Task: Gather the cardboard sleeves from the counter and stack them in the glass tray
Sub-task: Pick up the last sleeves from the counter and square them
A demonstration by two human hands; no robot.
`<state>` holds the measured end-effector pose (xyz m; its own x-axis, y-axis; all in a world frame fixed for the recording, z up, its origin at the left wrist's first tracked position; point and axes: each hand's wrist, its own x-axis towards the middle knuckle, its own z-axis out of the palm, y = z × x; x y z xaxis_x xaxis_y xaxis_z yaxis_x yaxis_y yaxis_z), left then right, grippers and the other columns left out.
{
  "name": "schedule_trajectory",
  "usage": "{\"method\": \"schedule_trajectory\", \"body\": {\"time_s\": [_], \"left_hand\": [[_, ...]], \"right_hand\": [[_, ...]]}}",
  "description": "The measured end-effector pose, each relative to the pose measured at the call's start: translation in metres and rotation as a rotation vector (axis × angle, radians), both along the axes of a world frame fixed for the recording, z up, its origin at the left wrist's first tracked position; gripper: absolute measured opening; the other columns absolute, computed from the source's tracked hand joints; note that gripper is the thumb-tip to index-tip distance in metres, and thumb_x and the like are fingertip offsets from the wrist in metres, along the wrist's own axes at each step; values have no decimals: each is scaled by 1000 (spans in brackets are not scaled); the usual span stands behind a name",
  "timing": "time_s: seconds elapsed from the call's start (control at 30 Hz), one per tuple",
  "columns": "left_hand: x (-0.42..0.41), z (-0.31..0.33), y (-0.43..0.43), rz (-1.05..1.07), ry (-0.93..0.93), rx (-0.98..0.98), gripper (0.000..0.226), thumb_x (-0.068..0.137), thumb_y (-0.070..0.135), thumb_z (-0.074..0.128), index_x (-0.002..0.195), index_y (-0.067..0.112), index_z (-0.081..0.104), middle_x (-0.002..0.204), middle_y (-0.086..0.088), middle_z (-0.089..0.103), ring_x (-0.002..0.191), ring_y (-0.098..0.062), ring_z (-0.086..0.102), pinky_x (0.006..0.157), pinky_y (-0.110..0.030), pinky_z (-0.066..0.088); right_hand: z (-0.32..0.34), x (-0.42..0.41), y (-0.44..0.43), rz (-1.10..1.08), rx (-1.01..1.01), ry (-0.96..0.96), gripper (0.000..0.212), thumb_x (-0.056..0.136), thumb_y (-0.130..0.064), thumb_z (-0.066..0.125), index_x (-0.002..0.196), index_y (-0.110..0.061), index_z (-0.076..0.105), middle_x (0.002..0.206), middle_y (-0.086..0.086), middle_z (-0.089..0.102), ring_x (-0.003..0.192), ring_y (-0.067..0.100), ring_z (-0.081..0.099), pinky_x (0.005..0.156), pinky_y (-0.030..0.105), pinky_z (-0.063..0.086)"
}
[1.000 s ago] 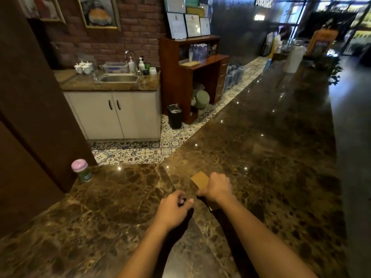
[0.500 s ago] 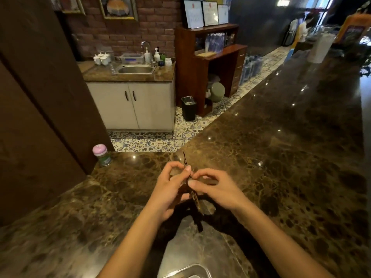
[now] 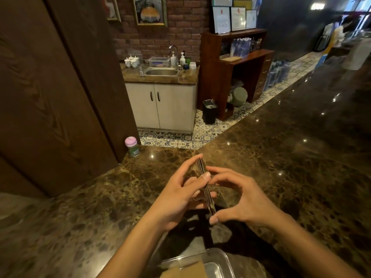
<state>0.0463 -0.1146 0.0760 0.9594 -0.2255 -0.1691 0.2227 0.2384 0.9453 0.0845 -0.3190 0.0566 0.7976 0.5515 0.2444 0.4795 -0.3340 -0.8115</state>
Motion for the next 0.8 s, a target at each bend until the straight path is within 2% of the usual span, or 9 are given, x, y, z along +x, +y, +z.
{"method": "schedule_trajectory", "body": {"time_s": [0.07,0.13,0.23,0.33,0.47,0.53,0.6,0.7,0.8], "left_hand": [[-7,3,3,-20,-12,-4,52,94,30,68,138,51,52,121,-17,73,100,-40,74,82,-49,62],[-15,6,4,-23,-16,-16,44,93,33,67,134,46,57,120,-17,73,93,-39,74,70,-40,62],[-25,2,5,-12,-4,-156,42,95,29,64,135,39,59,128,-18,69,101,-45,72,82,-51,61],[-35,-5,10,-20,-3,-324,44,99,26,60,141,38,55,135,-22,65,103,-47,69,85,-54,61],[-53,-14,19,-66,-16,-542,51,95,29,67,143,30,53,137,-34,56,102,-44,69,86,-56,60],[-63,-17,23,-68,-30,-608,55,91,30,74,142,28,54,132,-34,57,102,-44,69,87,-57,60],[-69,-19,25,-64,-45,-639,58,90,29,76,143,28,53,128,-32,59,102,-44,69,88,-58,59],[-81,-17,25,-68,-58,-664,57,91,28,74,144,30,53,126,-27,63,102,-41,68,88,-57,59],[-93,-16,23,-62,-69,-680,51,93,27,71,142,30,56,124,-22,67,104,-38,70,86,-53,61]], "right_hand": [[7,-6,1,56,-5,13,73,55,-47,100,120,-35,68,159,-19,46,145,3,46,120,43,42],[14,-12,2,101,7,31,73,57,-42,100,121,-31,67,161,-17,43,145,5,47,119,40,43],[21,-20,8,98,46,49,77,56,-40,100,123,-26,66,160,-15,46,139,10,55,115,48,47],[28,-27,14,156,-8,5,83,57,-44,99,130,-28,62,162,-17,41,145,9,48,117,47,44],[40,-41,23,223,-114,-123,86,58,-48,98,132,-29,60,161,-20,40,145,3,44,116,27,42],[46,-49,30,254,-168,-160,87,58,-50,98,132,-31,57,158,-22,40,144,-1,42,114,15,37],[52,-53,34,285,-227,-190,87,58,-55,97,131,-34,54,158,-22,39,145,-4,39,114,9,32],[59,-60,40,306,-276,-220,83,59,-54,97,126,-34,53,155,-20,41,144,-2,38,112,13,37],[59,-68,46,329,-277,-222,81,61,-47,97,124,-26,51,146,-10,46,134,10,46,95,25,56]]}}
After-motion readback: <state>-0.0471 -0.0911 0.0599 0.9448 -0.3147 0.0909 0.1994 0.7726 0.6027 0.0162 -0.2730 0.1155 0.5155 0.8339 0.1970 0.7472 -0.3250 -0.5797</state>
